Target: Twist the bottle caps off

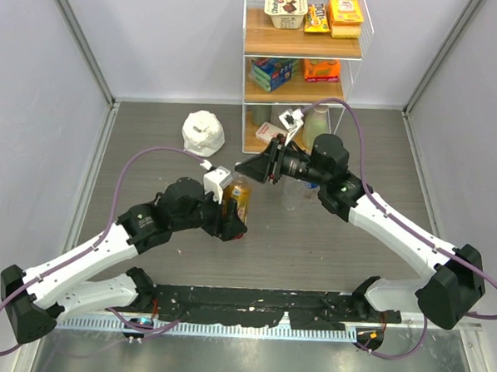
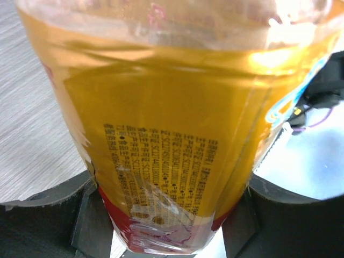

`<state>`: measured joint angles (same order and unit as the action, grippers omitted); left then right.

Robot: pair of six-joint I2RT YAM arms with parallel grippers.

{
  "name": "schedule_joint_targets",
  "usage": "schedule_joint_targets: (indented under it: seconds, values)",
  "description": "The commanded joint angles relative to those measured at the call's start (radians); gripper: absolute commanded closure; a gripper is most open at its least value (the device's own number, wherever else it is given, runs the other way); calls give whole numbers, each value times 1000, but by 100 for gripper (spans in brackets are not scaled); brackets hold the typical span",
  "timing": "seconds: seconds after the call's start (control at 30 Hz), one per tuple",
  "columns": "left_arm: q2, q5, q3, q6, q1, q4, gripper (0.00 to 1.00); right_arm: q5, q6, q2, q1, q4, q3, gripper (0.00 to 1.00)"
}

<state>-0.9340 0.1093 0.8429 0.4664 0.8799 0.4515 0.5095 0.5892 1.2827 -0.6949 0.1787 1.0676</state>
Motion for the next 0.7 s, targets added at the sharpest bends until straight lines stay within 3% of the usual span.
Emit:
schedule_joint_targets:
  seconds: [0.0, 0.2, 0.5, 0.67]
  values:
    - [34, 259, -19, -55, 5, -154, 100, 236, 110, -28, 20, 264, -32, 98]
    - [75, 359, -41, -69, 7, -207, 100, 353, 138, -23, 23, 343, -28, 98]
    - [165, 250, -79, -64, 7, -195, 100, 440, 245, -23, 55, 521, -58, 98]
    - [164, 222, -82, -60, 7, -180, 100, 428, 253, -13, 66, 507, -48, 98]
